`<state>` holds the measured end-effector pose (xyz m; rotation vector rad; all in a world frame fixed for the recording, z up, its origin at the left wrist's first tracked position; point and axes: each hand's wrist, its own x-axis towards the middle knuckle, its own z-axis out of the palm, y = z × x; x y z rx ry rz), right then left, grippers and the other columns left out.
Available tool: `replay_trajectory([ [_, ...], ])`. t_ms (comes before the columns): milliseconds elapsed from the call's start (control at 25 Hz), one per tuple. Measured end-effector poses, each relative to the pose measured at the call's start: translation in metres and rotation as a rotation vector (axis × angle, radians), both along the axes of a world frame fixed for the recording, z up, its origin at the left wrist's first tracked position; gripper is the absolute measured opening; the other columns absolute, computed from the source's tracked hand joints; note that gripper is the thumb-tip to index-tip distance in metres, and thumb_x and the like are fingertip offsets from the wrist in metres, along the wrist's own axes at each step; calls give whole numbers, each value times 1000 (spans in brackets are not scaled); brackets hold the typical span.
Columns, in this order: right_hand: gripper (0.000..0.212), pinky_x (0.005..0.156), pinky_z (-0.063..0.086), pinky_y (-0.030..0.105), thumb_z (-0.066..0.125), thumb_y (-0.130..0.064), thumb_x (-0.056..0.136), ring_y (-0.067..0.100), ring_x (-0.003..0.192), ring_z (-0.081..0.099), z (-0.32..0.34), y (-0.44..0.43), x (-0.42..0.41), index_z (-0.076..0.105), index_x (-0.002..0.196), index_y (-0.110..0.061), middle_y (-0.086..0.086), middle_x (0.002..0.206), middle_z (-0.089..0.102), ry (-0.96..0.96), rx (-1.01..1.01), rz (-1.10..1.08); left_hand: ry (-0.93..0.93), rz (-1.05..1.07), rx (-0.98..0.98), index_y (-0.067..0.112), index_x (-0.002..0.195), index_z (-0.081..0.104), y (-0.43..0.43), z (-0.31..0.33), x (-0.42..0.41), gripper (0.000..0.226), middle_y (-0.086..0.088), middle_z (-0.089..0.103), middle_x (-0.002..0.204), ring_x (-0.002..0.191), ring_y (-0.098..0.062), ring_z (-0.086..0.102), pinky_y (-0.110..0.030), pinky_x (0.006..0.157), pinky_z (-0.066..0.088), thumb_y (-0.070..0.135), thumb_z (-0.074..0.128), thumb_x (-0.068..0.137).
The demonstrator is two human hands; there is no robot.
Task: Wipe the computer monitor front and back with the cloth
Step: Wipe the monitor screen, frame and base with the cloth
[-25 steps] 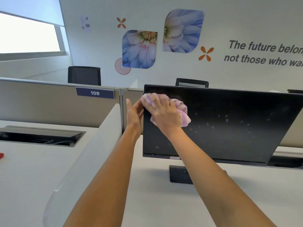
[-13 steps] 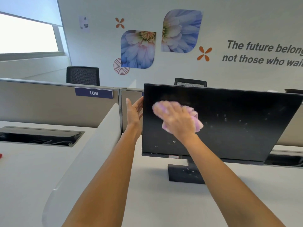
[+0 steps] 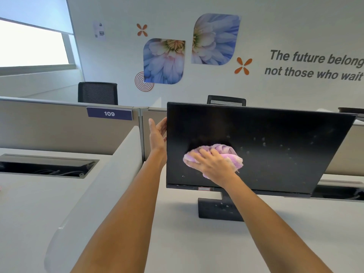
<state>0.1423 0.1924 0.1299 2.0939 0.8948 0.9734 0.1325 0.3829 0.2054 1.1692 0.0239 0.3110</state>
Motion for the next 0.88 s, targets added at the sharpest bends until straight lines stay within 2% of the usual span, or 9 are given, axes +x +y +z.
replay_trajectory([
  [120, 77, 72, 50, 42, 74, -25, 66, 29, 100, 52, 17, -23, 0, 38, 134, -27, 3, 125, 47, -51, 72, -82, 9, 11, 4, 19, 131, 52, -3, -1, 1, 59, 5, 57, 127, 121, -12, 49, -28, 105, 29, 48, 11, 100],
  [240, 70, 68, 52, 42, 68, -18, 65, 30, 98, 58, 63, -35, 2, 44, 129, -28, 3, 125, 48, -244, 503, -165, 13, 14, -6, 26, 132, 51, -11, -3, 4, 56, 9, 53, 134, 131, -14, 42, -39, 116, 23, 55, 17, 97],
  [320, 65, 71, 52, 43, 68, -17, 70, 32, 104, 56, 85, -39, 4, 49, 130, -31, 5, 128, 49, -235, 759, -146, 22, 30, 23, 30, 136, 46, -18, -7, 6, 61, 11, 47, 140, 134, -13, 37, -43, 117, 21, 62, 22, 91],
  [360, 65, 73, 51, 44, 67, -16, 71, 33, 105, 55, 87, -36, 4, 47, 130, -33, 5, 128, 50, -224, 791, -147, 29, 50, 45, 32, 139, 42, -21, -8, 6, 63, 11, 44, 143, 136, -13, 35, -43, 117, 21, 64, 23, 88],
  [520, 74, 71, 48, 42, 62, -20, 66, 31, 101, 53, 37, -30, 5, 34, 134, -32, 4, 123, 44, -208, 398, -132, 11, 174, 152, 26, 144, 30, -35, -1, 1, 51, 8, 33, 149, 138, -11, 29, -29, 115, 16, 48, 23, 99],
  [600, 82, 75, 50, 42, 75, -23, 64, 29, 104, 53, 4, -48, 2, 37, 136, -29, 4, 125, 44, -58, 161, -48, 4, 252, 256, 23, 145, 28, -41, 7, -3, 46, 4, 34, 149, 137, -13, 30, -25, 109, 21, 38, 25, 102],
  [680, 84, 76, 50, 41, 84, -28, 60, 27, 104, 51, -6, -72, -2, 44, 134, -29, 4, 124, 43, -18, 21, 0, 1, 355, 361, 19, 144, 30, -46, 13, -5, 45, 2, 36, 148, 137, -15, 31, -26, 109, 22, 33, 28, 102],
  [760, 81, 74, 49, 42, 79, -29, 61, 27, 102, 50, 8, -90, -4, 43, 133, -32, 2, 123, 43, -59, 43, -30, -3, 481, 556, 17, 146, 27, -53, 18, -6, 47, -1, 29, 152, 141, -17, 24, -30, 114, 17, 31, 31, 101],
  [880, 68, 69, 47, 42, 61, -19, 67, 29, 99, 56, 55, -105, 1, 42, 130, -35, 1, 123, 47, -249, 320, -131, -201, 621, 914, 15, 145, 30, -77, 31, -4, 47, -4, 24, 154, 143, -19, 17, -32, 117, 10, 24, 36, 99],
])
